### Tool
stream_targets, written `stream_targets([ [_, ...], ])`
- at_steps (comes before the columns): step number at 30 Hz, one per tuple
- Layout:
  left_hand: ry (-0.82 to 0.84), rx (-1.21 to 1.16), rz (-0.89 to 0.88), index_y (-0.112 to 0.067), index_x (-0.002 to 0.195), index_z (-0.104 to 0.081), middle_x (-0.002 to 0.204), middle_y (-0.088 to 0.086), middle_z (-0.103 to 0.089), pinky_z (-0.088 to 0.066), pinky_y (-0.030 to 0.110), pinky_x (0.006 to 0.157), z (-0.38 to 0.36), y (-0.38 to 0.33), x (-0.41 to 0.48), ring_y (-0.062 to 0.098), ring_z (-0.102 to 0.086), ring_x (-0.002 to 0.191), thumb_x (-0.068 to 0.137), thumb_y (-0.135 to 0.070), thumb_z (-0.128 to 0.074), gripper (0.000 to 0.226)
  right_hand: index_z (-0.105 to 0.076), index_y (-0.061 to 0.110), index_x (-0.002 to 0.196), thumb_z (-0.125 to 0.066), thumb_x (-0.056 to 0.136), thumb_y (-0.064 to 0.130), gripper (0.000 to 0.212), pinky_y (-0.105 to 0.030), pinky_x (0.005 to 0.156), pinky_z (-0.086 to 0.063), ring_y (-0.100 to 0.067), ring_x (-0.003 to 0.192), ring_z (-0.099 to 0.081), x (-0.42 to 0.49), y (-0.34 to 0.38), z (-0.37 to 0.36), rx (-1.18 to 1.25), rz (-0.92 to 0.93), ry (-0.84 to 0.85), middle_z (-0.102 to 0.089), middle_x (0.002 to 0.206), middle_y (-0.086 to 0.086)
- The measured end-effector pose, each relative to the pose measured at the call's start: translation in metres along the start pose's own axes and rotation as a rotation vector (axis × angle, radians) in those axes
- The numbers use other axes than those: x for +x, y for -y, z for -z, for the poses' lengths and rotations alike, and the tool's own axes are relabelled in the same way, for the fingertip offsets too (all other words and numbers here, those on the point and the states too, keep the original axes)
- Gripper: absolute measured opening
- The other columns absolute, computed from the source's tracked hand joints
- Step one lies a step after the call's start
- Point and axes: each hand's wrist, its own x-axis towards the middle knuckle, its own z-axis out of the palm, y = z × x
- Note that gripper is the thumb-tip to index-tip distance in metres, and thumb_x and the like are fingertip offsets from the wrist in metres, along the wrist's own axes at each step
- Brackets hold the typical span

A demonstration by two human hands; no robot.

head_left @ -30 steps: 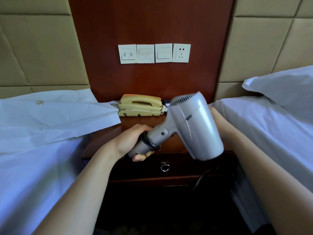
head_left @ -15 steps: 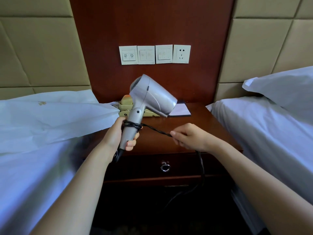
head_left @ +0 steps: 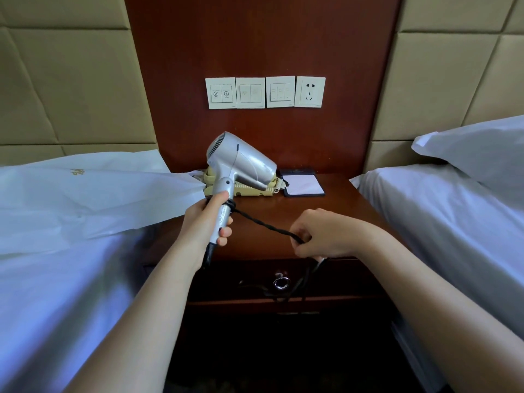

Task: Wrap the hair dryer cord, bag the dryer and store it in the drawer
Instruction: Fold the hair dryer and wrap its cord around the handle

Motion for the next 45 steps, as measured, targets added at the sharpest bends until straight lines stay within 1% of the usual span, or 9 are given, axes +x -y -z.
stream_targets([
  [7, -0.061, 0.033, -0.078, -0.009, 0.082, -0.056, 0.064, 0.01, -0.05, -0.031, 0.018, 0.036, -0.007, -0.001, -0.003, 0.015, -0.041, 0.036, 0.086, -0.031, -0.061, 0.023, -0.058, 0.023, 0.068, -0.053, 0.081, 0.022, 0.013, -0.033, 0.085, -0.037, -0.018, 0.068, -0.052, -0.002, -0.007, 0.001, -0.182, 0.019, -0.172, -0.058, 0.067, 0.004],
  [12, -0.116, 0.198, -0.172, -0.013, 0.08, -0.057, 0.063, 0.007, -0.053, -0.033, 0.021, 0.04, -0.013, 0.002, -0.006, 0.016, -0.044, 0.041, 0.084, -0.034, -0.064, 0.023, -0.058, 0.03, 0.075, -0.054, 0.084, 0.027, 0.011, -0.033, 0.067, -0.044, -0.023, 0.077, -0.055, -0.006, -0.018, 0.004, -0.159, -0.08, -0.233, -0.057, 0.074, 0.007],
  [20, -0.143, 0.225, -0.204, -0.017, 0.084, -0.058, 0.068, 0.005, -0.056, -0.034, 0.022, 0.041, -0.021, 0.002, -0.005, 0.015, -0.046, 0.045, 0.086, -0.038, -0.061, 0.021, -0.049, 0.029, 0.075, -0.047, 0.084, 0.016, 0.016, -0.035, 0.068, -0.042, -0.03, 0.083, -0.055, -0.002, -0.035, 0.001, -0.099, -0.138, -0.335, -0.057, 0.085, 0.001],
  [25, -0.148, 0.139, -0.187, -0.015, 0.087, -0.056, 0.069, 0.007, -0.055, -0.036, 0.021, 0.038, -0.023, 0.001, -0.002, 0.015, -0.047, 0.046, 0.089, -0.035, -0.06, 0.021, -0.059, 0.022, 0.093, -0.049, 0.082, 0.003, 0.024, -0.021, 0.058, -0.051, -0.011, 0.056, -0.066, -0.002, -0.04, 0.003, 0.173, -0.131, -0.394, -0.062, 0.07, 0.004],
  [30, -0.046, 0.048, -0.175, -0.012, 0.101, -0.056, 0.072, 0.009, -0.059, -0.045, 0.023, 0.045, -0.02, -0.002, -0.004, 0.014, -0.053, 0.051, 0.09, -0.026, -0.059, 0.018, -0.065, 0.016, 0.087, -0.057, 0.084, 0.005, 0.013, -0.012, 0.039, -0.04, -0.006, 0.034, -0.051, -0.005, -0.047, 0.007, 0.296, -0.187, -0.495, -0.068, 0.069, -0.004],
  [33, -0.018, -0.003, -0.13, -0.016, 0.097, -0.057, 0.076, 0.01, -0.061, -0.051, 0.028, 0.056, -0.014, -0.001, -0.006, 0.016, -0.058, 0.056, 0.09, -0.025, -0.059, 0.011, -0.068, 0.013, 0.081, -0.06, 0.087, 0.008, 0.011, -0.009, 0.042, -0.037, -0.003, 0.042, -0.051, -0.01, -0.05, 0.009, 0.348, -0.126, -0.32, -0.065, 0.056, 0.001],
  [36, -0.006, 0.023, -0.1, -0.017, 0.095, -0.057, 0.075, 0.01, -0.06, -0.045, 0.024, 0.047, -0.008, 0.0, -0.007, 0.015, -0.053, 0.053, 0.091, -0.024, -0.058, 0.009, -0.072, 0.015, 0.083, -0.063, 0.086, 0.017, 0.01, -0.012, 0.05, -0.038, 0.0, 0.045, -0.049, -0.012, -0.048, 0.009, 0.35, -0.091, -0.287, -0.063, 0.06, 0.004],
  [41, -0.02, 0.042, -0.081, -0.01, 0.091, -0.056, 0.07, 0.009, -0.051, -0.033, 0.018, 0.037, 0.0, 0.0, -0.008, 0.013, -0.044, 0.044, 0.09, -0.027, -0.058, 0.017, -0.07, 0.017, 0.078, -0.059, 0.089, 0.021, 0.017, -0.033, 0.065, -0.048, -0.018, 0.07, -0.064, -0.015, -0.043, 0.011, 0.218, -0.045, -0.512, -0.07, 0.074, -0.004],
  [45, -0.073, 0.103, -0.115, -0.013, 0.087, -0.057, 0.07, 0.009, -0.053, -0.033, 0.018, 0.037, 0.005, 0.002, -0.005, 0.013, -0.045, 0.045, 0.089, -0.03, -0.061, 0.018, -0.069, 0.013, 0.076, -0.058, 0.09, 0.021, 0.019, -0.033, 0.061, -0.041, -0.011, 0.061, -0.052, -0.016, -0.043, 0.016, 0.181, -0.001, -0.66, -0.062, 0.064, 0.001],
])
